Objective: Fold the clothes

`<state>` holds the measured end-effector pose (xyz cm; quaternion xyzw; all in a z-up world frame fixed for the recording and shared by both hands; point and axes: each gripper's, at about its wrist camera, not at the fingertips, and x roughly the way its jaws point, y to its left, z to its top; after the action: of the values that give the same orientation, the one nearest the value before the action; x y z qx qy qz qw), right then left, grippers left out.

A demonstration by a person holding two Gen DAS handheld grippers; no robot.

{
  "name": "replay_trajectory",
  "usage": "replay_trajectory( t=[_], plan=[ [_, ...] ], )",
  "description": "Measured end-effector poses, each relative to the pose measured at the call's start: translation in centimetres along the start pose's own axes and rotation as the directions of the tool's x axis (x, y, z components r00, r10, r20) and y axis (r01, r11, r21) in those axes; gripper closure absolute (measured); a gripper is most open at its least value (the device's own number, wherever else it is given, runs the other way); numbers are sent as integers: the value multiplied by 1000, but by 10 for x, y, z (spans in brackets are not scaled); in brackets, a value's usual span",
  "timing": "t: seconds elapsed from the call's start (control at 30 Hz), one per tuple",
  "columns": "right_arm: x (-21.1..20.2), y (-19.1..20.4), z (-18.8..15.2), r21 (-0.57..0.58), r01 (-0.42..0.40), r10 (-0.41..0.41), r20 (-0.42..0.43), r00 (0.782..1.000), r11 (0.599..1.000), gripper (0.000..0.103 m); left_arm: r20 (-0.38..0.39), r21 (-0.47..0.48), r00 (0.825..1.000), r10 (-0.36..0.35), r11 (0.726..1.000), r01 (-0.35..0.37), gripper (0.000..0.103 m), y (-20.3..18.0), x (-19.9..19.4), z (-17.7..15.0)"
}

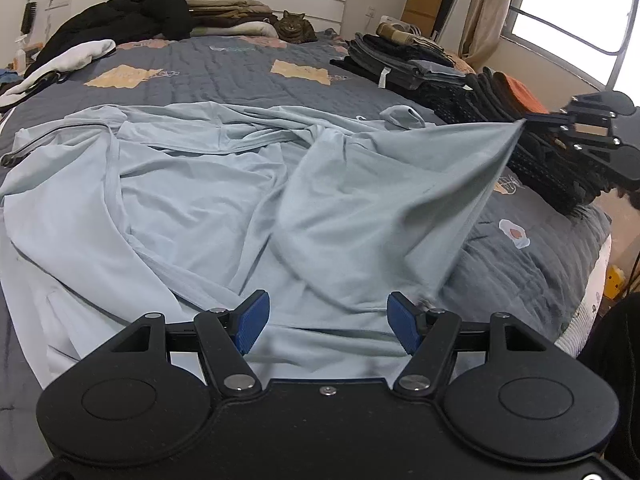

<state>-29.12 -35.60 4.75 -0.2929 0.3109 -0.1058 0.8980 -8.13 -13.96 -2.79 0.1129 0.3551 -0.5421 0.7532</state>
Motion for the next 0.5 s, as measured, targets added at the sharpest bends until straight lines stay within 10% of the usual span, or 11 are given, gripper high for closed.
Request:
replay_trajectory(
  t=[0.17, 0.4, 0.5],
  plan=[
    [-12, -7, -30, 26, 0, 4, -137, 991, 1000, 103, -7, 9, 1000, -7, 1000, 7, 39, -2, -1, -2],
    [4, -19, -90, 85, 27, 10, -404, 914, 996, 103, -32, 33, 999, -20, 999, 21, 39, -4, 1, -6],
    [-5, -16, -94, 156, -5, 57, -327, 943, 988, 103, -40, 39, 999, -21, 999, 23, 39, -6, 4, -6]
  ],
)
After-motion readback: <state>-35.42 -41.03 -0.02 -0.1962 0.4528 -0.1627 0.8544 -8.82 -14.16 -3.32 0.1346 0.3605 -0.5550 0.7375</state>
